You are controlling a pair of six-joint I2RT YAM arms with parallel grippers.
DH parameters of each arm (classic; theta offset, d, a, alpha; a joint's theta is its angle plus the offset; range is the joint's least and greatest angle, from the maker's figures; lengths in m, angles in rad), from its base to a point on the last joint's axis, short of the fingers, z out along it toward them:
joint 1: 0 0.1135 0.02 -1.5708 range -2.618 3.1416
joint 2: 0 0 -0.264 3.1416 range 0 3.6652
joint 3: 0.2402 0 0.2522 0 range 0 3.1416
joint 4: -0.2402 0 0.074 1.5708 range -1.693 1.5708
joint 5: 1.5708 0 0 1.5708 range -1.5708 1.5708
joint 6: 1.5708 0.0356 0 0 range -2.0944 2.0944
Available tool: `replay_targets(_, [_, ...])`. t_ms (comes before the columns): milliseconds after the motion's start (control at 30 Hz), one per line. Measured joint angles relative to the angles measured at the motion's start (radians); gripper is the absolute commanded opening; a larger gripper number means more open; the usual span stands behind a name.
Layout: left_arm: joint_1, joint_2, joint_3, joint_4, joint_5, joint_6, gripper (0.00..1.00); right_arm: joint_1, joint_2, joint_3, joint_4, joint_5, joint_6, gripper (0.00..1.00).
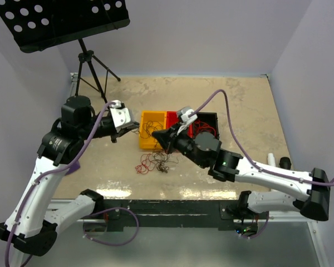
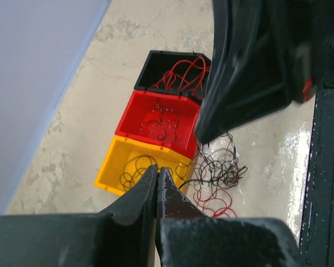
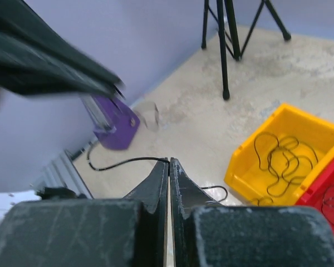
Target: Untangle the cables
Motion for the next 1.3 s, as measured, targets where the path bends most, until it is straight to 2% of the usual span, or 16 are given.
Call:
replay_targets(67, [0.000,-0.014,-0.056,0.010,-0.018,-0.004,0.54,0.000,-0.042,0.030,-0.007,0.005,-0.002,0.00])
replay_targets(100, [0.000,-0.015,-0.076,0.015,-0.023,-0.006,0.69,0.000,-0.062,0.048,-0.010,0.014,-0.003,0.00])
replay_targets(167, [0.000,-0.011,-0.123,0.019,-0.035,-0.026,0.90,0.000,-0.099,0.090,-0.023,0.022,-0.004,0.00])
replay_targets(233, [0.000,-0.008,-0.166,0.024,-0.035,-0.034,0.93,0.000,-0.122,0.133,-0.033,0.026,-0.007,0.00])
replay_targets(267, [0.000,-0.008,-0.184,0.024,-0.030,-0.038,1.00,0.000,-0.129,0.155,-0.039,0.028,-0.009,0.00])
replay_targets(633, [0.000,-0.059,-0.453,0.108,0.140,-0.072,1.00,0.000,-0.112,0.339,-0.085,0.014,-0.010,0.00])
replay_targets(933, [0.000,-0.012,-0.572,0.375,0.295,-0.339,0.99,0.000,-0.077,0.404,-0.089,-0.029,0.003,0.00])
replay_targets(1133, [-0.002,0.025,-0.629,0.558,0.370,-0.496,0.83,0.001,-0.058,0.433,-0.092,-0.061,0.016,0.00])
replay_targets(1233, [-0.010,0.033,-0.635,0.565,0.381,-0.492,0.70,0.001,-0.052,0.461,-0.093,-0.068,0.020,0.00])
replay_targets(1300, [-0.019,0.033,-0.644,0.562,0.383,-0.473,0.58,0.001,-0.049,0.481,-0.092,-0.076,0.023,0.00])
